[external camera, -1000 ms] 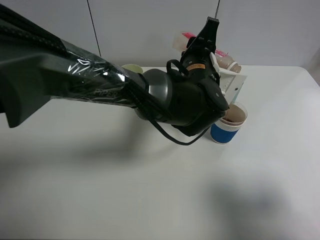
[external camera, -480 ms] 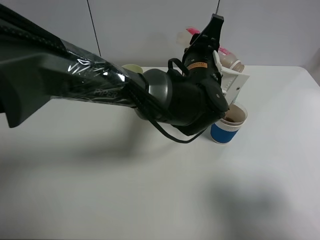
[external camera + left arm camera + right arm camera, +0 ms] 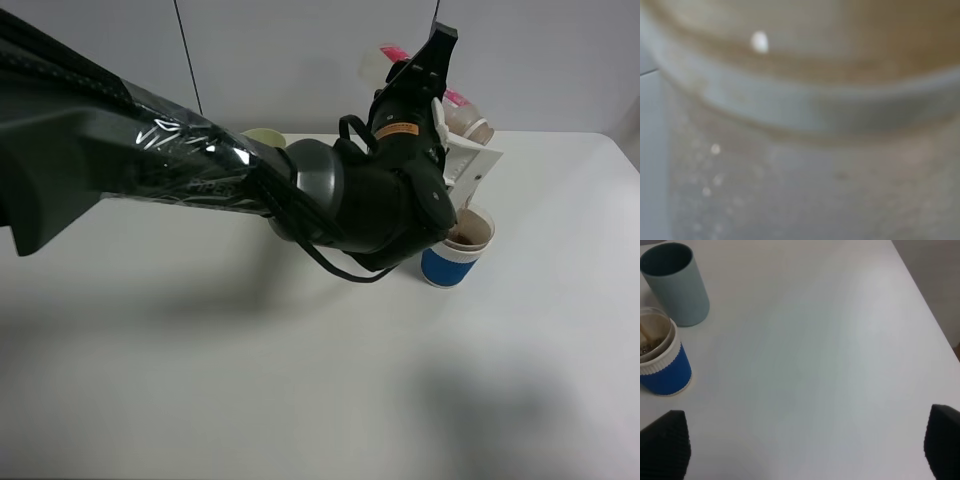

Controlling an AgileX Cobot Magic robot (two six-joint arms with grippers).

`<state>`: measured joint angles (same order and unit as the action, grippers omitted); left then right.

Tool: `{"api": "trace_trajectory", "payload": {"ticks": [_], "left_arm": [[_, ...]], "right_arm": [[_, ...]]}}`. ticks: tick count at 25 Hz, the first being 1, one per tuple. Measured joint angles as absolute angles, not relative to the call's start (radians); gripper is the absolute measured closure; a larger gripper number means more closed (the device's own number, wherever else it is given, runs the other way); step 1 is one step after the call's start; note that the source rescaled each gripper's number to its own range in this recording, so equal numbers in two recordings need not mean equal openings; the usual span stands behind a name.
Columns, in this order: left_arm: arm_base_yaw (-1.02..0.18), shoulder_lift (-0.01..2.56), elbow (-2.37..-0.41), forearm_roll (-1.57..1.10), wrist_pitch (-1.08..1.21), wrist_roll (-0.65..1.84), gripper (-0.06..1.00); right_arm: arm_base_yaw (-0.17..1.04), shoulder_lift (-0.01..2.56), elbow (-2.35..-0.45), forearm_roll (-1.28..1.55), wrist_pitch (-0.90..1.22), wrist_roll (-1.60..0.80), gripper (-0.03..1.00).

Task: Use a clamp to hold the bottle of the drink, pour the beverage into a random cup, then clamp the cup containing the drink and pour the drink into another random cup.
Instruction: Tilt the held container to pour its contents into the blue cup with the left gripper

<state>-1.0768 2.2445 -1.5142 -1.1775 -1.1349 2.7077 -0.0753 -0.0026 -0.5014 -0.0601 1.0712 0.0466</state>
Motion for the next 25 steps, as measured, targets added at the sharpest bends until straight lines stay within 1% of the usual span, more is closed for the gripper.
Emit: {"api": "trace_trajectory", "payload": {"ticks": [19, 25], "left_arm": [[-1.078, 2.245, -1.514, -1.069, -1.164, 2.688, 0.92], [-1.082, 2.243, -1.514, -1.116, -1.148, 2.599, 0.92]], "right_arm": [[-0.075, -0.003, -0.501, -0.060, 1.071, 0.047, 0.17], [-0.075, -0.003, -0.501, -0.060, 1.071, 0.047, 0.17]]}}
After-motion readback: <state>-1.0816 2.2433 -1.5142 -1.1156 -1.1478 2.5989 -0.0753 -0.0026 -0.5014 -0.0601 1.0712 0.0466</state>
